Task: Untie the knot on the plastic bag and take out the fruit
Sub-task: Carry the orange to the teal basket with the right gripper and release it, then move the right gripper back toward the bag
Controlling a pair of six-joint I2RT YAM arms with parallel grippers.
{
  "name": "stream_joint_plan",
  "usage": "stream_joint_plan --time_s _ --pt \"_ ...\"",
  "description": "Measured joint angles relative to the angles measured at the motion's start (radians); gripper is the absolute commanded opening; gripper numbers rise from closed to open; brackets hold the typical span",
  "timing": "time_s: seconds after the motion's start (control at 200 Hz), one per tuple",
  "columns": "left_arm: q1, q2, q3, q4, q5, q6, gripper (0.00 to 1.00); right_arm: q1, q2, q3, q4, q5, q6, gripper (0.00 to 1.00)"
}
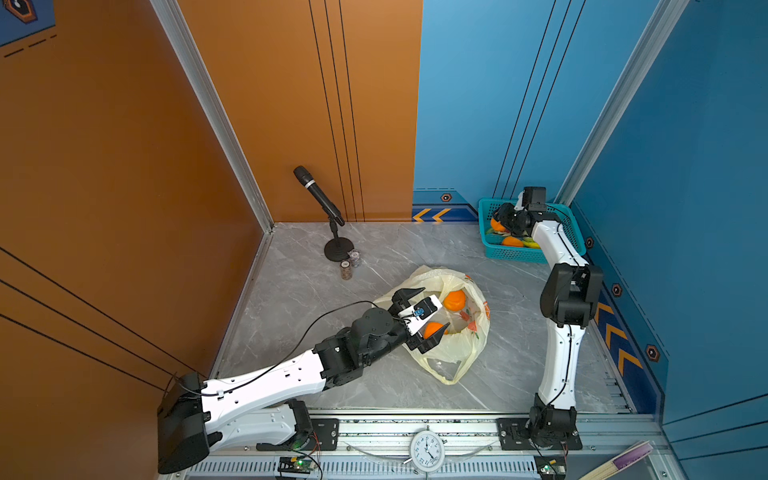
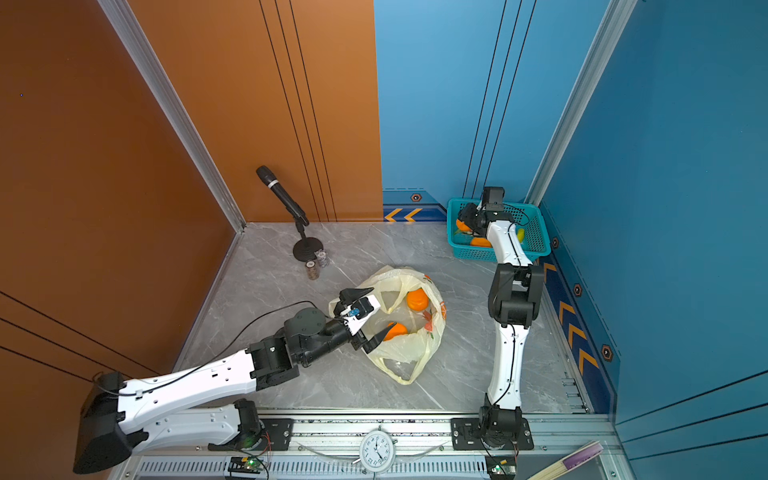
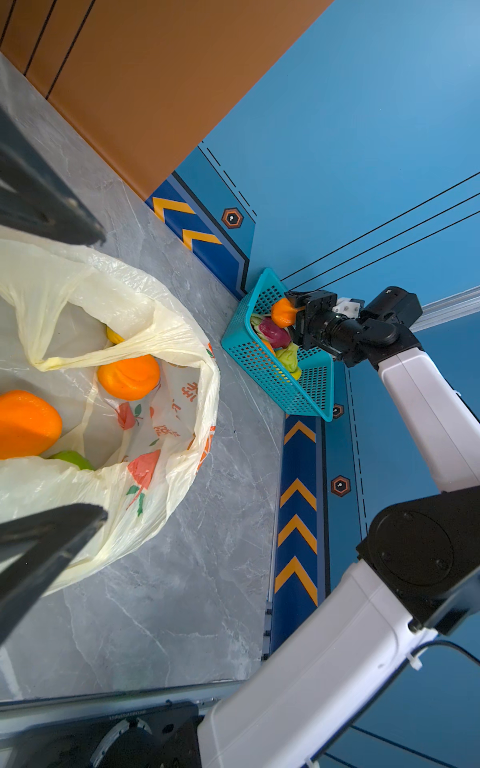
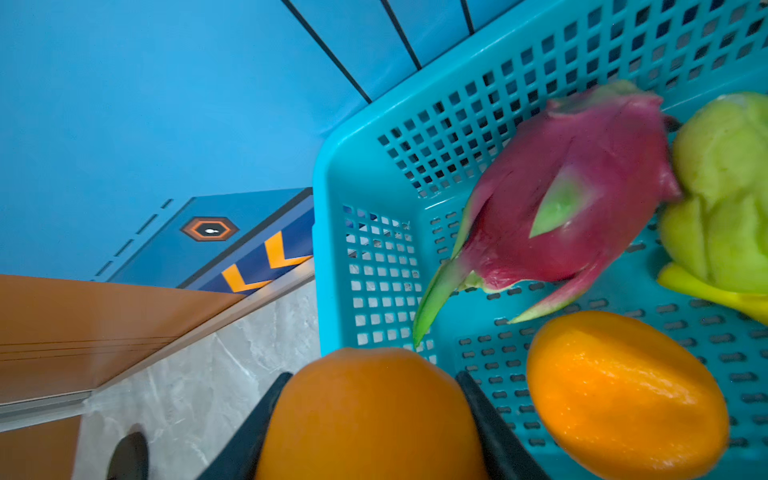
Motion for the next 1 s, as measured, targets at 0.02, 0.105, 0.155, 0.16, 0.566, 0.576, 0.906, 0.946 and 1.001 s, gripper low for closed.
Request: stream_joint_plan --time_s 0.02,0.105,0.155,0.16,0.566,0.576,0.906,0.946,1.001 --pt "0.0 0.0 0.0 -0.002 0.0 0.0 0.98 0.003 0.007 0.007 -0.008 0.009 -0.01 0.48" --pt "0.0 0.0 0.0 -0.006 0.0 0.0 0.98 0.017 0.031 0.023 -0.04 0.043 -0.04 0.48" --pt "0.0 0.0 0.0 -0.009 0.0 0.0 0.98 0.023 0.044 0.033 -0.055 0.059 -0.055 0.49" --pt "0.0 0.0 0.0 -0.01 0.0 0.0 0.98 0.023 0.047 0.035 -0.057 0.061 -0.058 0.49" --pt "0.0 0.0 0.001 -0.026 0.0 -0.001 0.97 0.042 0.168 0.105 -0.142 0.152 -0.139 0.6" --pt "0.0 0.0 0.001 -0.026 0.0 -0.001 0.97 0.042 0.168 0.105 -0.144 0.152 -0.14 0.61" --pt "0.0 -0.005 0.001 -0.032 0.0 -0.016 0.98 0.042 0.15 0.108 -0.175 0.172 -0.16 0.78" --pt "0.0 -0.005 0.002 -0.034 0.0 -0.024 0.98 0.042 0.137 0.108 -0.182 0.172 -0.16 0.79" --pt "0.0 -0.005 0.008 -0.048 0.0 -0.035 0.98 0.042 0.108 0.108 -0.19 0.172 -0.16 0.79"
